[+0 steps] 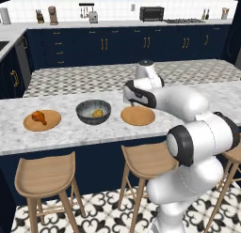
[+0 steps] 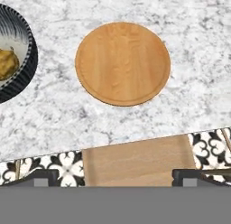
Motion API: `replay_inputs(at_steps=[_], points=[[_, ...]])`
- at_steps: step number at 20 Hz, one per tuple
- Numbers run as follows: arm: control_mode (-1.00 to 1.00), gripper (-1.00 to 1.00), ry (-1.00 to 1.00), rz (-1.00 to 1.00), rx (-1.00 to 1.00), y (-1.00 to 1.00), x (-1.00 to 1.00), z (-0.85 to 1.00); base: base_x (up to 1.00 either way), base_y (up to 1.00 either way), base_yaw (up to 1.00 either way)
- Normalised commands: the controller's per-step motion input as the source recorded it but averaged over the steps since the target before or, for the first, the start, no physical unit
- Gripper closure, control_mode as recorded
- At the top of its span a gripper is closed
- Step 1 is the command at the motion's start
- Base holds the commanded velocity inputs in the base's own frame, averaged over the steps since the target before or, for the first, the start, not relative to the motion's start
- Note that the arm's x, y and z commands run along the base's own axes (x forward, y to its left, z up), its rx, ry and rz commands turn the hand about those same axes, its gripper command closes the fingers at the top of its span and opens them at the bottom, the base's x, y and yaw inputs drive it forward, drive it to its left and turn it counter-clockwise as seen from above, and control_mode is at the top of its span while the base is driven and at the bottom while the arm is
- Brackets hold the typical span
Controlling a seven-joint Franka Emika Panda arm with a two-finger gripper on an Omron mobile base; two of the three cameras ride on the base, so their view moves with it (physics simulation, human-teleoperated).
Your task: Pick the chicken drumstick and squash from their plates and place them in the bowl. Then put the bowl in the fridge.
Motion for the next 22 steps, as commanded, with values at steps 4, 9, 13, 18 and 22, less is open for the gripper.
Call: replay_inputs(at_steps=[4, 9, 13, 18, 22], points=[[-1.0, -1.0, -0.03, 0.0, -0.08, -0.53, -0.43, 0.35, 0.0, 0.0, 0.0], [-1.0, -1.0, -0.05, 0.0, 0.12, -0.41, -0.33, 0.03, 0.0, 0.0, 0.0], [1.0, -1.0, 0.0, 0.0, 0.0, 0.0, 0.0, 0.0, -0.54, 0.39, 0.0], [1.0, -1.0, 0.0, 0.0, 0.0, 0.0, 0.0, 0.0, -0.26, 1.0, 0.0], [1.0, -1.0, 0.0, 0.0, 0.0, 0.0, 0.0, 0.0, 0.01, 1.0, 0.0]])
